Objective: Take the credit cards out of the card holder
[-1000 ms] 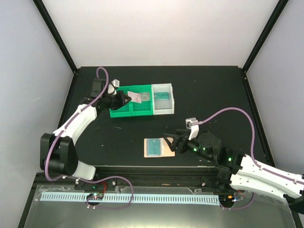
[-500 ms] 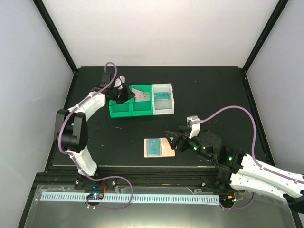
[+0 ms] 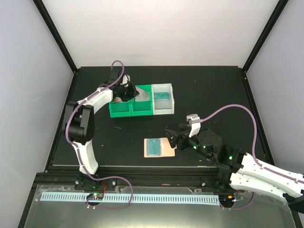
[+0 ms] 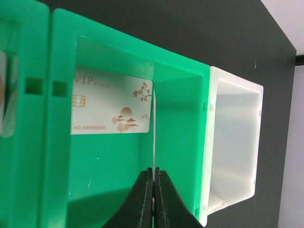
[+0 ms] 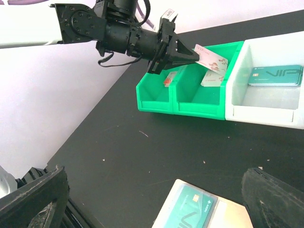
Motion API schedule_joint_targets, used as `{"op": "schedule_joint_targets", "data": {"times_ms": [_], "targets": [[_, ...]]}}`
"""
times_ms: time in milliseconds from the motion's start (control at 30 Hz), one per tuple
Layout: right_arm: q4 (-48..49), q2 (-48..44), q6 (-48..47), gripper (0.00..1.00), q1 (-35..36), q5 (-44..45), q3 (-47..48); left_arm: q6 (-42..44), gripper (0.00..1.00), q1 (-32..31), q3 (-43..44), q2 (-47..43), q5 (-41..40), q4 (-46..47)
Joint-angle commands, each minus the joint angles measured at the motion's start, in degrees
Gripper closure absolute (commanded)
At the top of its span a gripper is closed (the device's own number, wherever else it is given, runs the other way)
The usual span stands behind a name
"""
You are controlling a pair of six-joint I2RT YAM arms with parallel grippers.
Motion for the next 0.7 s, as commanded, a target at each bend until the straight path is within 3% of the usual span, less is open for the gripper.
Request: {"op": "schedule_joint_targets", "data": {"times_ms": [0, 667], "targets": [[-0.4, -0.6, -1.7, 0.00, -0.1, 3.3, 1.2, -0.9, 0.99, -1.0, 4.9, 3.0, -2.1, -1.4], [0.5, -3.2, -0.9, 0.00, -0.1, 6.6, -0.5, 0.3, 0.95, -2.4, 9.0, 9.1, -3.1, -0.6]]}}
